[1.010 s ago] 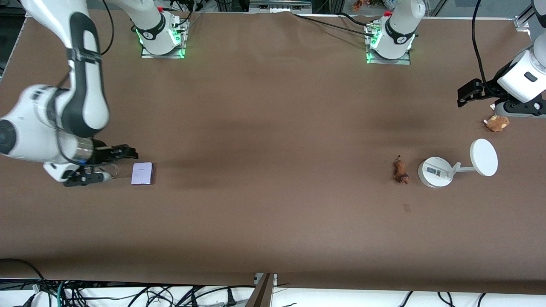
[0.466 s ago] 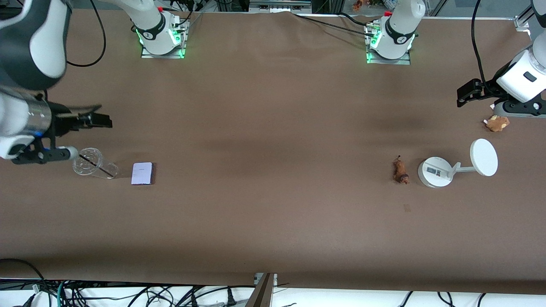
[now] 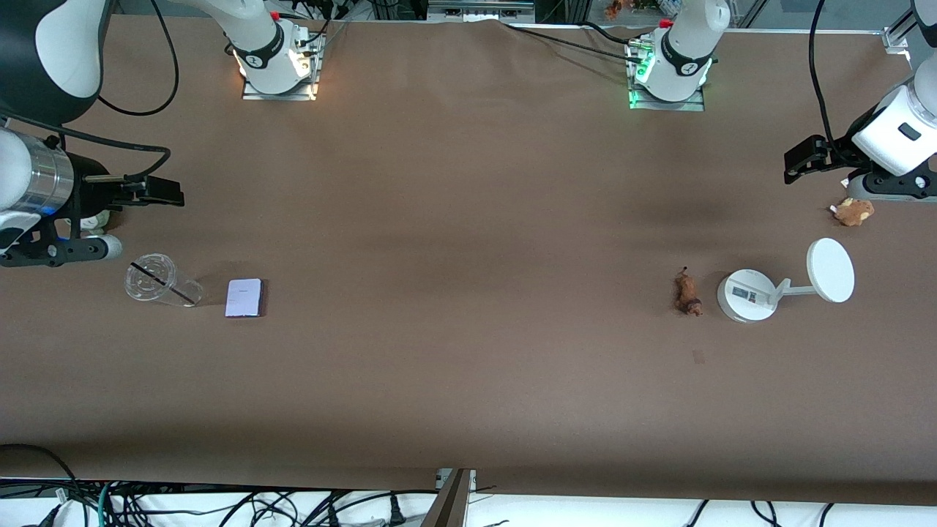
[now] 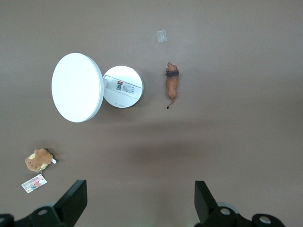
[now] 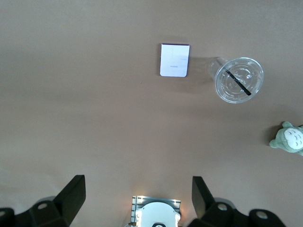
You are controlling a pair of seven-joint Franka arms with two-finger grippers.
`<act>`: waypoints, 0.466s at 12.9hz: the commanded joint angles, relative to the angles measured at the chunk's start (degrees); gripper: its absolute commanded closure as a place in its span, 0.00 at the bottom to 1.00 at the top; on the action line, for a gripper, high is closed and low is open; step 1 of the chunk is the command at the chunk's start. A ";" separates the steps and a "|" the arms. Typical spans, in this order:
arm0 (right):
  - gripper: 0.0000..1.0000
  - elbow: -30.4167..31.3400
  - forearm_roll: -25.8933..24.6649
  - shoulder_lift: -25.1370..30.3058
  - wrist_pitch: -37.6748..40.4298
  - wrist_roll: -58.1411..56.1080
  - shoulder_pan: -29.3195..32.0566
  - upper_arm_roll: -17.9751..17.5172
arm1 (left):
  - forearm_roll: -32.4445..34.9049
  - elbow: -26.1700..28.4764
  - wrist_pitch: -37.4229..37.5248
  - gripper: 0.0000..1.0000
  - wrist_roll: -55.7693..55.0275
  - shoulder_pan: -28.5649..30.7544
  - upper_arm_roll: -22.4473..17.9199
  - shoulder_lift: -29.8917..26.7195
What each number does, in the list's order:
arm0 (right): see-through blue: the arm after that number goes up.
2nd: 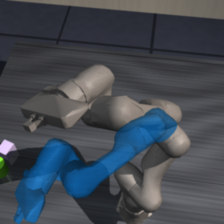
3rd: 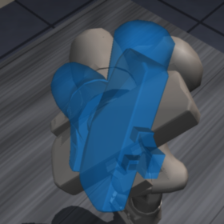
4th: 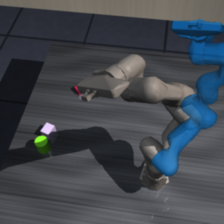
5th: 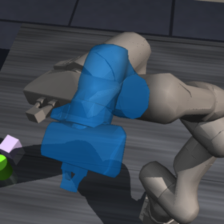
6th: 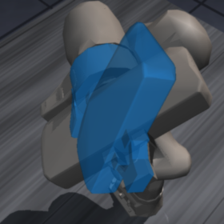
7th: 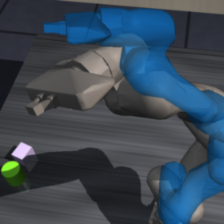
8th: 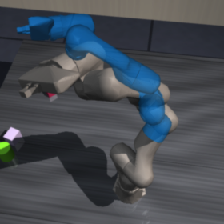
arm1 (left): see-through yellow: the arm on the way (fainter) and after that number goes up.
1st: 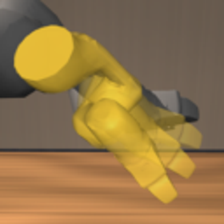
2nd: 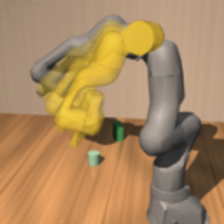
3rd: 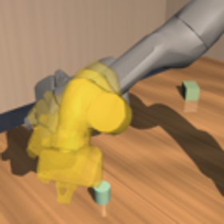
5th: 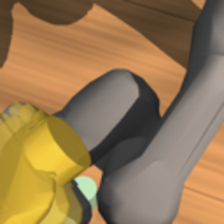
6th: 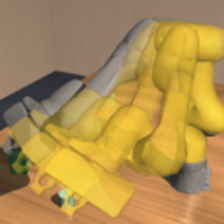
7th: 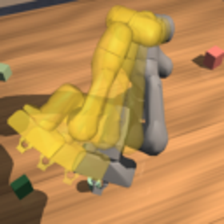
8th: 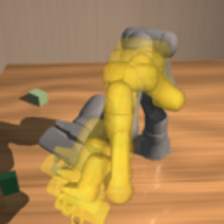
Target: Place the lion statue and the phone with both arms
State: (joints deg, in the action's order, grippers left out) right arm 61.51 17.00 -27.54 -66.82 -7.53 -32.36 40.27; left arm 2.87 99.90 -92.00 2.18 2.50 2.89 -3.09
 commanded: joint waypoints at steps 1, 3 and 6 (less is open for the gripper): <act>0.01 -1.48 -0.83 -0.14 1.43 0.50 0.01 0.07 | -1.64 -1.72 1.12 0.00 0.19 -0.22 -0.16 0.72; 0.01 -1.40 -0.75 1.87 1.60 1.37 1.93 -1.68 | -1.64 -2.34 1.12 0.00 0.19 -0.22 -0.16 1.16; 0.01 -1.13 -7.30 5.30 2.04 6.82 15.52 -20.68 | -1.64 -2.34 1.12 0.00 0.19 -0.22 -0.16 1.16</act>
State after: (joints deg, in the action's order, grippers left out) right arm 60.89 14.18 -25.08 -66.00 -4.06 -25.34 31.59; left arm 2.87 99.71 -92.00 2.18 2.45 2.89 -3.06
